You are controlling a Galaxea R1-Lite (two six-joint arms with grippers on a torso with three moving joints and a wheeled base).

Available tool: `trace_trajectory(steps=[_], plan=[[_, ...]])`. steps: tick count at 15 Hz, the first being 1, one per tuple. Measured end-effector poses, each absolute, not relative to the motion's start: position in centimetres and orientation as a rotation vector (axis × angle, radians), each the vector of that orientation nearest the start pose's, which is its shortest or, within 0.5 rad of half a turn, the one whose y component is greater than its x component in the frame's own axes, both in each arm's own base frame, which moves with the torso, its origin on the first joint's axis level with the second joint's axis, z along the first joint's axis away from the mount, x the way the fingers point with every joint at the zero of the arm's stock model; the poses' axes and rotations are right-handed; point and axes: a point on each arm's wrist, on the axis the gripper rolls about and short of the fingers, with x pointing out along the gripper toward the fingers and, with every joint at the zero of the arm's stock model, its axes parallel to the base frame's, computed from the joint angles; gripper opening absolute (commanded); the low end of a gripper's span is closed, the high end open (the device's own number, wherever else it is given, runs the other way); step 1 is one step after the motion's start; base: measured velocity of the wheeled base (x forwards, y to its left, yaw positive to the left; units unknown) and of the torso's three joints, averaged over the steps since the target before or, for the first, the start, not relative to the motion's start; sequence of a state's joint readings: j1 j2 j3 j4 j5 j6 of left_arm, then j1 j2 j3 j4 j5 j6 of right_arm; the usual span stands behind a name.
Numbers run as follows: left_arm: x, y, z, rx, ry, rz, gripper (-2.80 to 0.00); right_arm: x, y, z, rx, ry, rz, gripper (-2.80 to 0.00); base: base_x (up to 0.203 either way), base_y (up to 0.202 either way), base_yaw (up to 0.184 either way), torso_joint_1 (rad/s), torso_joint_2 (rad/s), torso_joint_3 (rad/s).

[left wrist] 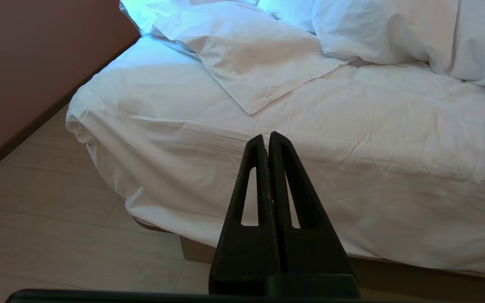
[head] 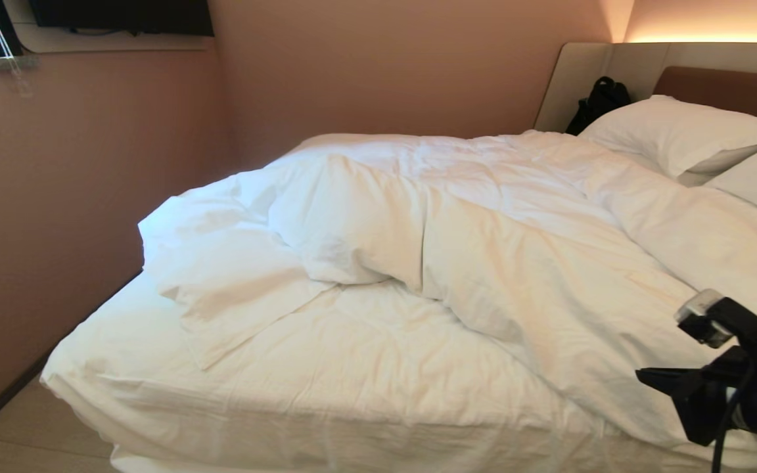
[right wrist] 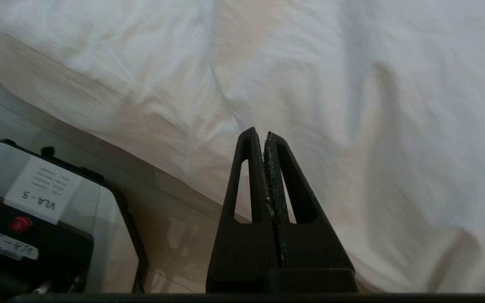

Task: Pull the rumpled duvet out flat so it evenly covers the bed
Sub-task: Flatten the corners of the folded blanket

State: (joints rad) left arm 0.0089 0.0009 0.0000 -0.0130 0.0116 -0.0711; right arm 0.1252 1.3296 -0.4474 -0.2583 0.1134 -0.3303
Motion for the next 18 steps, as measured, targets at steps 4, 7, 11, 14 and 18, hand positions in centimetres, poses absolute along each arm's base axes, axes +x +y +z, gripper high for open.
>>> trace_trajectory(steps=[4,7,11,14,18], plan=[[-2.3,0.0,7.7,-0.071,-0.013,0.020,-2.80,21.5,5.1,13.4,-0.461,0.629,0.348,-2.80,0.000,0.000,0.000,0.000,0.00,0.000],[-2.3,0.0,7.7,-0.072,-0.013,0.020,-2.80,22.1,6.6,12.4,-0.540,0.671,0.326,-2.80,0.000,0.000,0.000,0.000,0.00,0.000],[-2.3,0.0,7.7,-0.071,-0.013,0.019,-2.80,22.7,8.5,10.9,-0.636,0.725,0.281,-2.80,0.000,0.000,0.000,0.000,0.00,0.000],[-2.3,0.0,7.7,-0.071,-0.013,0.020,-2.80,23.2,9.3,9.7,-0.713,0.762,0.238,-2.80,0.000,0.000,0.000,0.000,0.00,0.000],[-2.3,0.0,7.7,-0.071,-0.013,0.019,-2.80,24.0,10.1,7.9,-0.789,0.802,0.187,0.00,0.000,0.000,0.000,0.000,0.00,0.000]])
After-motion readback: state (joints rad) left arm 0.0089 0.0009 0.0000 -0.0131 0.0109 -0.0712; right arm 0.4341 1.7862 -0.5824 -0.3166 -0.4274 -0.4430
